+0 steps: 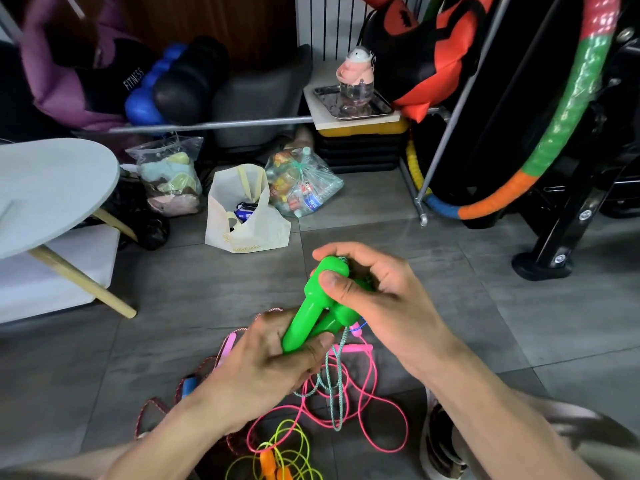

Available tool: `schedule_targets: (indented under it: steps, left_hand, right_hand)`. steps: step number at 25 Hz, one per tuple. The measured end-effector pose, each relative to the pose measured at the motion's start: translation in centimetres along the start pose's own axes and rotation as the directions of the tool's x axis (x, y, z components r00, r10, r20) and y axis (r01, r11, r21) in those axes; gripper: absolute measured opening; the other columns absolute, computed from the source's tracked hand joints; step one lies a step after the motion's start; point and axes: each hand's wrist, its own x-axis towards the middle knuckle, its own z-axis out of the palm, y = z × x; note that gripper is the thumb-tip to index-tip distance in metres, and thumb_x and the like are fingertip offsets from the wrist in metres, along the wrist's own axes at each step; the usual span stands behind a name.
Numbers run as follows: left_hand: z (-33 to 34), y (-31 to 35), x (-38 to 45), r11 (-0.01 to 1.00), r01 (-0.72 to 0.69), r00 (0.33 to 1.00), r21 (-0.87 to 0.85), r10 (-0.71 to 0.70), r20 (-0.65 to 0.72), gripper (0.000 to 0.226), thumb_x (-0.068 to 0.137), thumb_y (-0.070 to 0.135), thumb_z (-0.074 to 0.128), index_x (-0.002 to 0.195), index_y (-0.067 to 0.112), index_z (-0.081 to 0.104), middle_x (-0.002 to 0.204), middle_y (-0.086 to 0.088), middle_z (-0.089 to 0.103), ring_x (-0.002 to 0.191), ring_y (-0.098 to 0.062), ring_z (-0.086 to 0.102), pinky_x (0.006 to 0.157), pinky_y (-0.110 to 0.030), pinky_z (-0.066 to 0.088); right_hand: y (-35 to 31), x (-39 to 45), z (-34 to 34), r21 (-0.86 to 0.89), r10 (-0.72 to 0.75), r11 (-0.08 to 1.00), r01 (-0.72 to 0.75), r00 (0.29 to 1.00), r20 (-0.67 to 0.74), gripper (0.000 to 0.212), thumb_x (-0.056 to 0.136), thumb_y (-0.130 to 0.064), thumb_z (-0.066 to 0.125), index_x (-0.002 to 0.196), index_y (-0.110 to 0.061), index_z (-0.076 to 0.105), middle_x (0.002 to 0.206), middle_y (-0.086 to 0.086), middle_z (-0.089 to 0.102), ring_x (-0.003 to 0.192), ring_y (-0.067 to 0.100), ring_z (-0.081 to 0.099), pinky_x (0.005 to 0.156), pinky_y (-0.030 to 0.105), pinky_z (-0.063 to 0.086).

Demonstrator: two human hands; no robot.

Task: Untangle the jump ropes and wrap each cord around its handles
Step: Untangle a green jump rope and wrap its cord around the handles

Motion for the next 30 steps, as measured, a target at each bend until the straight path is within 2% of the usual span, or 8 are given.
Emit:
schedule_targets:
  steps: [2, 5, 7, 10, 15, 20, 24, 30]
  left_hand:
    - [0.3, 0.2, 0.0, 1.0, 0.004, 1.0, -0.022, -0.004, 0.005, 0.031, 0.088, 0.027, 0.062, 0.078, -0.002, 0.054, 0.061, -0.009, 0.05, 0.048, -0.018, 0.041, 0.043, -0.022, 0.032]
    - [-0.4, 0.4, 0.1, 0.97, 0.125, 0.991, -0.207, -0.113, 0.068, 0.041, 0.085, 0.025, 0.064, 0.091, -0.014, 0.054, 0.068, -0.012, 0.055, 0.048, -0.017, 0.044, 0.042, -0.022, 0.034]
    - [-0.9, 0.5, 0.0, 0.938, 0.172, 0.982, -0.302, -0.14, 0.124, 0.05, 0.083, 0.022, 0.067, 0.103, -0.02, 0.049, 0.071, -0.013, 0.056, 0.048, -0.016, 0.045, 0.042, -0.023, 0.036]
    - [-0.8, 0.7, -0.1, 0.894, 0.175, 0.979, -0.412, -0.112, 0.173, 0.053, 0.083, 0.02, 0.072, 0.104, -0.022, 0.047, 0.072, -0.015, 0.054, 0.049, -0.016, 0.044, 0.043, -0.023, 0.037]
    - [-0.6, 1.1, -0.4, 0.947, 0.075, 0.996, -0.314, -0.058, 0.063, 0.022, 0.086, 0.02, 0.065, 0.076, 0.002, 0.059, 0.07, -0.012, 0.054, 0.048, -0.018, 0.042, 0.044, -0.024, 0.035]
    - [-0.9, 1.0, -0.5, 0.93, 0.202, 0.973, -0.308, -0.156, 0.168, 0.037, 0.081, 0.02, 0.073, 0.09, -0.012, 0.056, 0.071, -0.013, 0.059, 0.052, -0.02, 0.048, 0.045, -0.025, 0.04]
    - [-0.9, 1.2, 0.0, 0.922, 0.283, 0.955, -0.264, -0.245, 0.169, 0.02, 0.083, 0.018, 0.074, 0.09, 0.003, 0.064, 0.08, -0.019, 0.069, 0.063, -0.022, 0.06, 0.055, -0.026, 0.047]
    - [-0.4, 0.3, -0.2, 0.874, 0.406, 0.903, -0.268, -0.339, 0.264, 0.015, 0.08, 0.031, 0.072, 0.091, 0.021, 0.073, 0.083, -0.017, 0.069, 0.073, -0.026, 0.062, 0.07, -0.038, 0.053]
  right_hand:
    - [0.0, -0.1, -0.1, 0.056, 0.013, 0.998, -0.012, 1.0, -0.018, 0.028, 0.085, -0.014, 0.072, 0.113, -0.017, 0.068, 0.097, 0.012, 0.072, 0.088, 0.012, 0.07, 0.075, 0.023, 0.053]
    - [0.1, 0.1, -0.6, 0.176, 0.044, 0.983, -0.051, 0.998, 0.042, 0.043, 0.084, -0.016, 0.066, 0.127, -0.02, 0.061, 0.116, 0.012, 0.067, 0.112, 0.029, 0.064, 0.093, 0.04, 0.053]
    - [0.0, 0.2, -0.8, 0.243, 0.035, 0.968, -0.061, 0.993, 0.113, 0.045, 0.086, -0.009, 0.06, 0.131, -0.013, 0.058, 0.123, 0.015, 0.065, 0.114, 0.035, 0.063, 0.094, 0.048, 0.051]
    - [-0.5, 0.2, -1.3, 0.372, 0.008, 0.924, -0.089, 0.977, 0.215, 0.049, 0.089, 0.0, 0.052, 0.138, -0.004, 0.05, 0.138, 0.015, 0.056, 0.121, 0.045, 0.055, 0.1, 0.064, 0.038]
    - [-0.9, 0.6, -1.5, 0.226, 0.017, 0.973, -0.053, 0.987, 0.16, 0.048, 0.084, -0.001, 0.06, 0.13, -0.011, 0.059, 0.126, 0.01, 0.066, 0.117, 0.021, 0.062, 0.091, 0.025, 0.052]
    - [-0.2, 0.3, 0.0, 0.284, -0.011, 0.958, -0.033, 0.988, 0.151, 0.045, 0.085, -0.005, 0.063, 0.129, -0.011, 0.058, 0.122, 0.011, 0.067, 0.107, 0.042, 0.065, 0.092, 0.043, 0.055]
    - [0.0, 0.3, 0.5, 0.235, 0.011, 0.972, -0.025, 0.998, 0.059, 0.036, 0.083, -0.005, 0.064, 0.118, -0.013, 0.065, 0.112, 0.013, 0.07, 0.103, 0.045, 0.065, 0.092, 0.049, 0.055]
    - [-0.7, 0.0, -0.1, 0.184, 0.069, 0.978, -0.102, 0.981, 0.179, 0.038, 0.087, 0.01, 0.06, 0.122, -0.006, 0.062, 0.117, 0.015, 0.068, 0.104, 0.034, 0.069, 0.087, 0.034, 0.057]
